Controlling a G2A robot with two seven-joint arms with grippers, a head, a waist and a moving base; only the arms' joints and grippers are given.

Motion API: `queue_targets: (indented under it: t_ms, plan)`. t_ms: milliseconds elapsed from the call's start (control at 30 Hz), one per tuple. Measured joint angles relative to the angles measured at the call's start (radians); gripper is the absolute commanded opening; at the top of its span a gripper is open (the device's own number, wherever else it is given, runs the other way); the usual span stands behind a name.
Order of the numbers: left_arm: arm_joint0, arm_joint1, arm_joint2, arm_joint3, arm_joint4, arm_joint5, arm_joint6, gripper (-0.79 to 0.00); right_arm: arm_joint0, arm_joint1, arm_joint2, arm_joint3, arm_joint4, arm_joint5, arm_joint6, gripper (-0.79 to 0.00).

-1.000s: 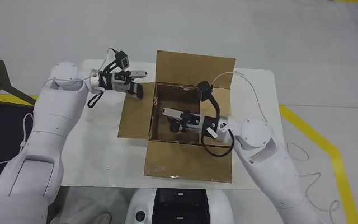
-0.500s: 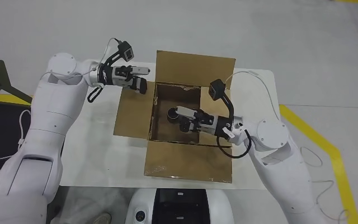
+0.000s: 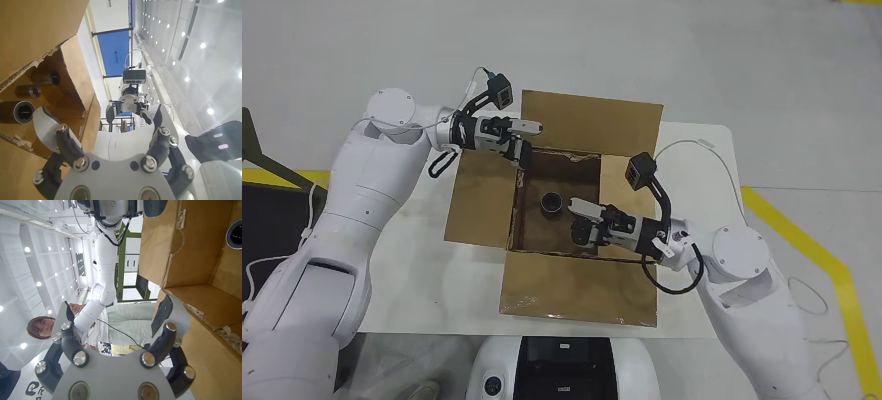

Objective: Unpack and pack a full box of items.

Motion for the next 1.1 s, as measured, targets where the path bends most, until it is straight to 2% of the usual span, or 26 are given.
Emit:
queue_targets:
  t_ms: [567,667,800,1100]
  plan:
    - [0.001,0.0,-0.001,-0.002,0.0,0.001,0.001,0.0,-0.004,0.001,0.004,-0.003,-0.003,0.001,-0.008,0.0]
    - [0.018,-0.005,0.006,-0.053,-0.007,0.019,0.045,0.0,-0.023,0.009,0.039,-0.023,-0.016,0.012,-0.013,0.0]
    - [0.018,-0.019,0.037,-0.12,-0.003,0.042,0.078,0.0,-0.102,0.028,0.14,-0.07,-0.021,0.026,0.001,0.0]
    - [-0.025,-0.067,0.132,-0.149,0.012,0.068,0.132,0.0,-0.309,0.058,0.332,-0.184,-0.006,0.015,0.026,0.0]
